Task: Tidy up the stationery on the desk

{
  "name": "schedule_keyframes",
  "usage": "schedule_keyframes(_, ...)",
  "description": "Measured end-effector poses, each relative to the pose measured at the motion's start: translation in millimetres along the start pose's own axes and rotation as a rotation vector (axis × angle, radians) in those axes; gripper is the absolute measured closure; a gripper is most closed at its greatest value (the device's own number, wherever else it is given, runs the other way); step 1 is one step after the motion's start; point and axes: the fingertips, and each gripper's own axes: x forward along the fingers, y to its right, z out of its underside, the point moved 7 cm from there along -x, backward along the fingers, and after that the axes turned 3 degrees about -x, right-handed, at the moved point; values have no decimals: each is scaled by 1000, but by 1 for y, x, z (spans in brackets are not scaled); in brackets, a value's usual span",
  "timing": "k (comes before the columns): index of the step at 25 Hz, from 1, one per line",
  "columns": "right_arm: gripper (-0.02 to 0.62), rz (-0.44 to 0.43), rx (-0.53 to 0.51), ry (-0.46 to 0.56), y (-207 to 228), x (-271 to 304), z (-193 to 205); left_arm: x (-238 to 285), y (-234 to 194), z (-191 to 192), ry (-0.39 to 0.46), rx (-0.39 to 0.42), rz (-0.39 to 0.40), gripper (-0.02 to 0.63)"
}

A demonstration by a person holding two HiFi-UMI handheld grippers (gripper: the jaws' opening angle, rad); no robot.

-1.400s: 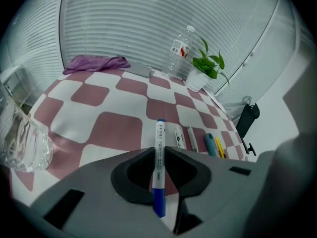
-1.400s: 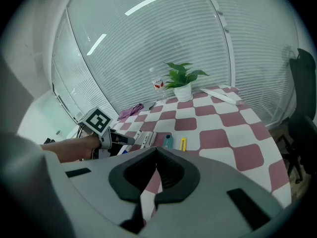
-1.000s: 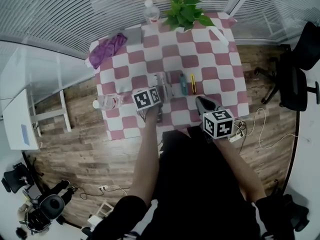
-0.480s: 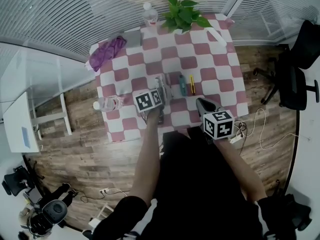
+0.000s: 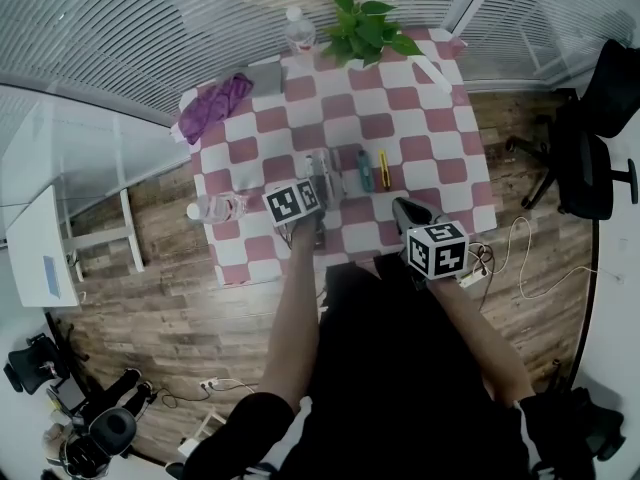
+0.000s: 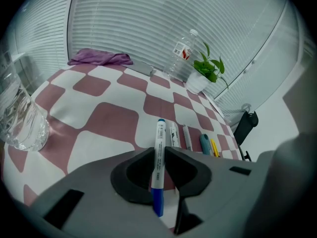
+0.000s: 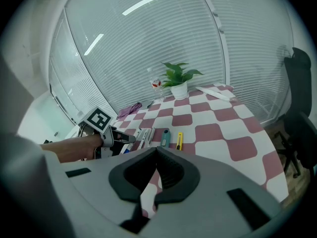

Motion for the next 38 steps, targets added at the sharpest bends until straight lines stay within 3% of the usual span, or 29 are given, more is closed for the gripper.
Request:
schedule_keyframes(5,574,-2,5,-5,-2,-2,4,2,-2,2,-10,-8,-7,509)
schedule_keyframes(8,575,2,10,-5,-1,-3,4,3,-1,3,-10,-3,-7,470)
schedule_keyframes(27,574,18,38,21,-1,2,-6,-5,-1,-4,-21,55,46,459)
schedule_keyframes(38,574,79,96,85,-15,14,-7,-31,3,-13,-14,231,118,472)
